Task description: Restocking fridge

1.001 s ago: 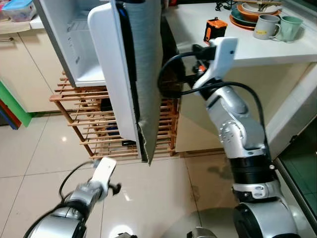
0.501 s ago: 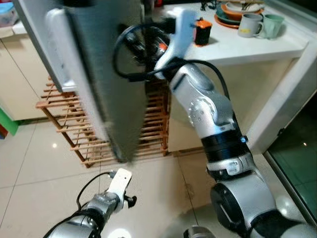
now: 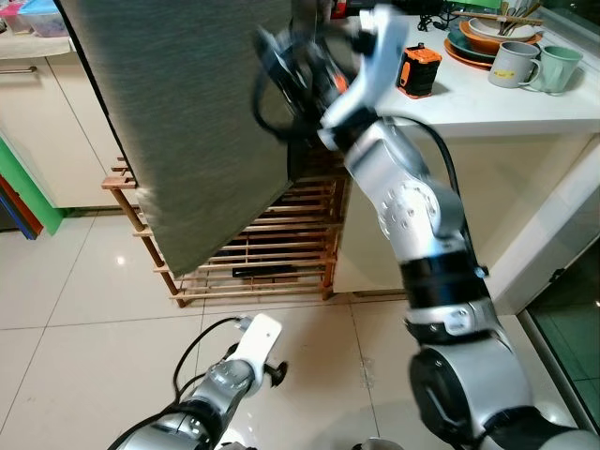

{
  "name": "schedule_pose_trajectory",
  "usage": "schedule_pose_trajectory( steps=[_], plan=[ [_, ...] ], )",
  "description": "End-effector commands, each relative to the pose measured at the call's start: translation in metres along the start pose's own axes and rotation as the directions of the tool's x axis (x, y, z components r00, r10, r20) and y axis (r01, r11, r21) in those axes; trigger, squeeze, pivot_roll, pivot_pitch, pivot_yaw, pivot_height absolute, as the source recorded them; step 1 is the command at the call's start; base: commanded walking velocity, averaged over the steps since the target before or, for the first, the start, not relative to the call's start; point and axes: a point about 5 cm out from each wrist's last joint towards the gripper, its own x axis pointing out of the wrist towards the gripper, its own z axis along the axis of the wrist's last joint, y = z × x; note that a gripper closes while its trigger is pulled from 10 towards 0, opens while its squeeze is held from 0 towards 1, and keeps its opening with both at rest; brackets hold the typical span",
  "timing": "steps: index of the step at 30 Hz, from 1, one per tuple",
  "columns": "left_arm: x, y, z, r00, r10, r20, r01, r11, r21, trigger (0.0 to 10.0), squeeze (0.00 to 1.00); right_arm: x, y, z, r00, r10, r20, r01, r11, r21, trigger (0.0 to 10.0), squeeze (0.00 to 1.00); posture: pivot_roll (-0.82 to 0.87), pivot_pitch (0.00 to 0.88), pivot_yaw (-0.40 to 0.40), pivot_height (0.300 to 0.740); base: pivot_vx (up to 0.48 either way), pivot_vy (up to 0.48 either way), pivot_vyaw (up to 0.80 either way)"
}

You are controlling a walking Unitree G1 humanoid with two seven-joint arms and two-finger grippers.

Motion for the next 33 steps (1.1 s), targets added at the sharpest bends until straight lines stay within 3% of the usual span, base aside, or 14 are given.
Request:
schedule_pose_trajectory(
  steps=[1,2,4,5,6,7,8,10,15,17,33],
  plan=[
    [-0.004,0.025,0.078,0.958,0.008,0.286,-0.017,0.999,0.03,10.0,0.0,-0.012,-0.019,0.01,0.994,-0.093,0.053,0.098,0.992,-0.085,10.0,0.0,-0.27,0.0,0.036,0.738,0.0,0.0,0.0],
    [-0.004,0.025,0.078,0.958,0.008,0.286,-0.017,0.999,0.03,10.0,0.0,-0.012,-0.019,0.01,0.994,-0.093,0.053,0.098,0.992,-0.085,10.0,0.0,-0.27,0.0,0.036,0.738,0.0,0.0,0.0],
    [-0.017,0.033,0.126,0.871,0.054,0.487,-0.046,0.999,-0.027,10.0,0.0,-0.024,-0.037,0.01,0.982,-0.174,0.071,0.18,0.979,-0.1,10.0,0.0,-0.28,0.0,0.041,0.74,0.0,0.0,0.21],
    [-0.017,0.033,0.126,0.871,0.054,0.487,-0.046,0.999,-0.027,10.0,0.0,-0.024,-0.037,0.01,0.982,-0.174,0.071,0.18,0.979,-0.1,10.0,0.0,-0.28,0.0,0.041,0.74,0.0,0.0,0.42],
    [-0.024,0.038,0.141,0.824,0.089,0.56,-0.062,0.996,-0.067,10.0,0.0,-0.029,-0.046,0.007,0.973,-0.222,0.065,0.228,0.969,-0.099,10.0,0.0,-0.28,0.0,0.042,0.74,0.0,0.0,0.44],
    [-0.024,0.038,0.141,0.824,0.089,0.56,-0.062,0.996,-0.067,10.0,0.0,-0.029,-0.046,0.007,0.973,-0.222,0.065,0.228,0.969,-0.099,10.0,0.0,-0.28,0.0,0.042,0.74,0.0,0.0,0.44],
    [-0.039,0.053,0.164,0.727,0.201,0.656,-0.126,0.979,-0.161,10.0,0.0,-0.036,-0.055,0.0,0.96,-0.274,0.05,0.278,0.954,-0.111,10.0,0.0,-0.29,0.0,0.043,0.74,0.48,0.0,0.43],
    [-0.047,0.064,0.173,0.685,0.274,0.674,-0.163,0.961,-0.225,10.0,0.0,-0.037,-0.053,-0.006,0.963,-0.266,0.035,0.268,0.952,-0.147,10.0,0.0,-0.29,0.0,0.045,0.74,0.386,0.191,0.0],
    [-0.053,0.074,0.176,0.673,0.328,0.663,-0.195,0.943,-0.269,10.0,0.0,-0.036,-0.045,-0.012,0.968,-0.249,0.027,0.25,0.95,-0.187,10.0,0.0,-0.29,0.0,0.045,0.74,0.281,0.389,0.0],
    [-0.053,0.078,0.174,0.686,0.343,0.641,-0.208,0.937,-0.279,10.0,0.0,-0.035,-0.044,-0.015,0.967,-0.252,0.023,0.252,0.952,-0.172,10.0,0.0,-0.29,0.0,0.045,0.74,0.382,0.289,0.0],
    [-0.063,0.104,0.176,0.665,0.429,0.611,-0.279,0.902,-0.33,10.0,0.0,-0.039,-0.048,-0.022,0.96,-0.28,0.008,0.278,0.947,-0.163,10.0,0.0,-0.29,0.0,0.054,0.74,0.407,0.253,0.0]
  ],
)
